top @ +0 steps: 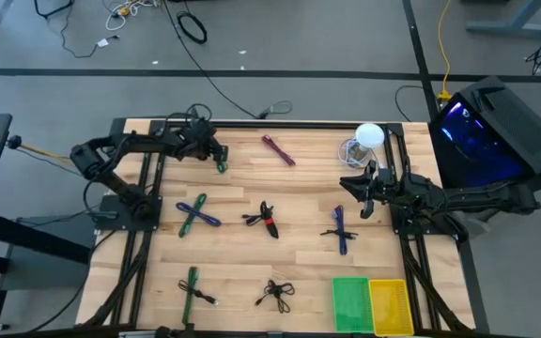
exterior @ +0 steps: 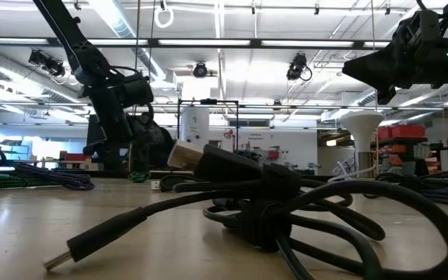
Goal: Pick & Place USB Port
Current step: Put the green and black charger cable into the yellow basket
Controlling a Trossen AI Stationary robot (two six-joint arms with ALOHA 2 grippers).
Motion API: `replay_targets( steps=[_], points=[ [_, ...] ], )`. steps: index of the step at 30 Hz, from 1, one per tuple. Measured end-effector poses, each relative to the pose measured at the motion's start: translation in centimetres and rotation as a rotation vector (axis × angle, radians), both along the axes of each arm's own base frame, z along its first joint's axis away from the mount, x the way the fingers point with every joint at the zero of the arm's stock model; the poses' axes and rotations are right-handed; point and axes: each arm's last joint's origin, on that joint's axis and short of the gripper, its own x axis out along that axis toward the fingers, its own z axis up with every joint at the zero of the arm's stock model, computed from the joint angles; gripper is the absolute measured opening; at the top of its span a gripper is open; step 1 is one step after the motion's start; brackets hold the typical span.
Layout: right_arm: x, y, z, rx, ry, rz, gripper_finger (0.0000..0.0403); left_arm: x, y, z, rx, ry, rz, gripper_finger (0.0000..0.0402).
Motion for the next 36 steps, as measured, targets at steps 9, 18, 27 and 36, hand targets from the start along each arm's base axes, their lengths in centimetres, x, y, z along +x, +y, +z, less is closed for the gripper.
replay_targets(
  steps=[9,18,27,36],
  points=[
    [0.0,0.0,0.0,0.002,0.0,0.011,0.0063,0.4,0.2,-1.1,-0.029,-0.004,0.032,0.0183],
    [0.0,0.0,0.0,0.003,-0.001,0.011,0.0063,0.7,0.2,-1.1,-0.025,-0.022,-0.051,0.002],
    [0.6,0.1,1.6,0.024,-0.081,0.055,0.0063,3.7,-1.4,5.4,0.221,-0.47,-0.46,0.0017],
    [6.5,-0.2,6.6,-0.084,0.023,0.035,0.0089,6.9,-7.3,11.1,0.564,-0.772,-0.876,0.0017]
  ],
)
